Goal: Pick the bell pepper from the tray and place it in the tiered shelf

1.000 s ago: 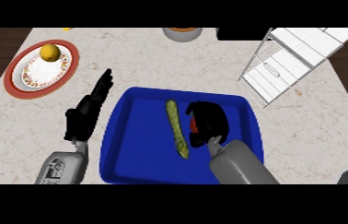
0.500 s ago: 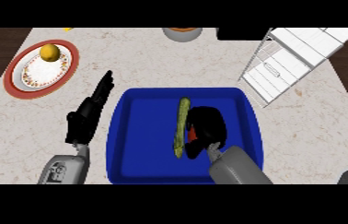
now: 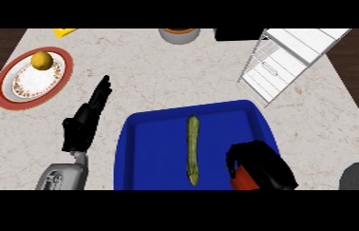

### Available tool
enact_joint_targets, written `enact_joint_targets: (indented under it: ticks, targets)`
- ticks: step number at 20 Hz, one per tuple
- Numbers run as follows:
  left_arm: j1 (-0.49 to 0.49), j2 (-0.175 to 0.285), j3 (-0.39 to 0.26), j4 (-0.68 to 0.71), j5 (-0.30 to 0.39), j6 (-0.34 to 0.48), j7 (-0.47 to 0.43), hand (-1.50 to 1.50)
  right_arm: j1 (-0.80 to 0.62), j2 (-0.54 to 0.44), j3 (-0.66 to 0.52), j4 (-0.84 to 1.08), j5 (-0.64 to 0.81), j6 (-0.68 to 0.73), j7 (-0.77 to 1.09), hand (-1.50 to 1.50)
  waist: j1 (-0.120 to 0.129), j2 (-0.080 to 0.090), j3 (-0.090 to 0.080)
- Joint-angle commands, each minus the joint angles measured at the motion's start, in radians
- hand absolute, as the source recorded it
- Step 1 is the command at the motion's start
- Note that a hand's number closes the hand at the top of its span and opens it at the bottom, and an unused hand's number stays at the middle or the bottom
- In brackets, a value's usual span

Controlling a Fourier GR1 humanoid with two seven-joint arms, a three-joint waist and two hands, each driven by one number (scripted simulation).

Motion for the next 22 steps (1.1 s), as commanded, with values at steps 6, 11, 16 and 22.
enact_joint_targets:
  ticks: [6,11,16,22]
  targets:
    - [-0.025,0.006,0.012,-0.017,0.002,0.007,0.035,0.00,0.330,-0.199,-0.259,-0.500,-0.388,0.027,-0.220,1.50,-0.015,0.000,-0.001]
    - [0.024,-0.008,-0.016,-0.025,-0.006,-0.003,-0.013,0.00,0.408,-0.248,-0.554,-0.671,-0.648,0.076,-0.158,1.50,0.012,0.004,-0.002]
    - [0.018,-0.004,-0.018,-0.017,-0.009,-0.010,0.002,0.00,0.397,-0.271,-0.833,-0.694,-0.779,0.089,-0.094,1.50,0.025,0.007,-0.001]
    - [-0.011,0.010,0.006,0.002,0.010,-0.027,-0.008,0.00,0.238,-0.301,-1.070,-0.640,-1.000,0.080,0.041,1.50,0.035,0.008,-0.002]
